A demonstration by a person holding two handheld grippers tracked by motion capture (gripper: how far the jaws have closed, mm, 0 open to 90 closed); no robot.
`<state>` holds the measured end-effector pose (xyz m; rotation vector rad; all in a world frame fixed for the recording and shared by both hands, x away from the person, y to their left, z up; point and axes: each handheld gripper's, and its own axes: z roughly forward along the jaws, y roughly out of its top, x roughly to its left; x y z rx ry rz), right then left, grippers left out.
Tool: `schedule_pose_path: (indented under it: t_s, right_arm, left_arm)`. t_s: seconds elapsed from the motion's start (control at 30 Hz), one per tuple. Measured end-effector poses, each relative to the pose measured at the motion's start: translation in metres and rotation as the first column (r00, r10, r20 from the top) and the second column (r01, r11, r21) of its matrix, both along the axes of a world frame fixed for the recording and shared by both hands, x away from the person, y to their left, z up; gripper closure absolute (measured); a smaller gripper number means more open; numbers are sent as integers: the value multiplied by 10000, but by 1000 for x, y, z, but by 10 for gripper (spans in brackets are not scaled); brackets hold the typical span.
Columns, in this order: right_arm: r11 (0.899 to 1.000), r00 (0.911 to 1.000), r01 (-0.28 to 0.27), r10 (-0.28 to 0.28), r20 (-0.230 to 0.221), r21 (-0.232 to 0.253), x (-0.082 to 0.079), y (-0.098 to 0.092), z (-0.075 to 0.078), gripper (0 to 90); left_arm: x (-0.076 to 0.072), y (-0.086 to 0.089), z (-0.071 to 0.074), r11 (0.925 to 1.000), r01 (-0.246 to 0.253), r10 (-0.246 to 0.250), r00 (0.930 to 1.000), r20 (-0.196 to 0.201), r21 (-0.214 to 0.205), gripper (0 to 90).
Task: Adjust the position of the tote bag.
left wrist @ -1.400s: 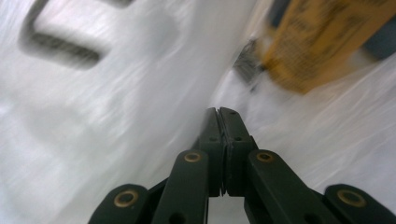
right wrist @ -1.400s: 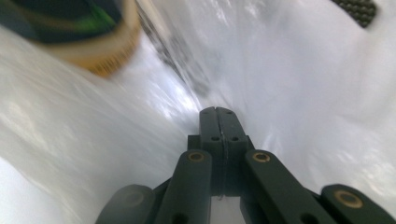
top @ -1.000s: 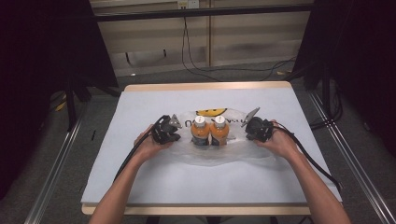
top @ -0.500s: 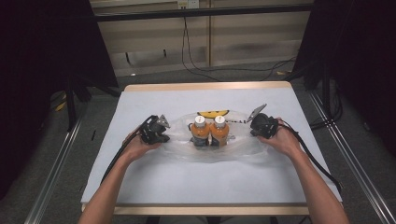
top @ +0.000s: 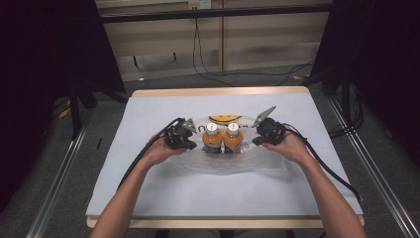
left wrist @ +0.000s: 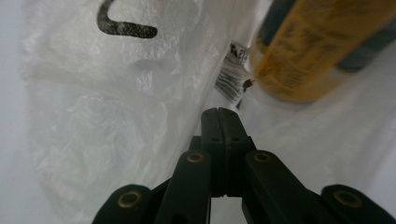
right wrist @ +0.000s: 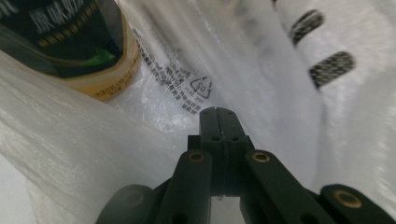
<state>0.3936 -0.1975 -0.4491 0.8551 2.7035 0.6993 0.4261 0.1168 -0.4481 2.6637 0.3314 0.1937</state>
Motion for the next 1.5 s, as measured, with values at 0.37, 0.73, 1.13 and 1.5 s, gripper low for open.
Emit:
schedule_pose_path:
  t_s: [0.37,0.73,1.13,1.5]
  right_arm:
    - [9898,9990,204,-258,-366,-1408,-4,-20,-9,900]
    - [9849,9981,-249,147,-604,-1712,-23,-34,-6,900]
    - [9848,9993,303,-337,-175,-1708,-17,-37,-7,900]
    - [9793,9971,753,-731,189,-1880,-19,-50,-9,900]
  left_arm:
    - [23,11,-9,9726,-1249,1051,9885,1085,1960,900]
    - [17,41,-8,9794,-1344,1222,9886,875,1506,900]
    - [-13,65,-8,9878,-923,850,9944,630,1257,900]
    - [-20,72,-9,9892,-1137,1090,9926,542,922,900]
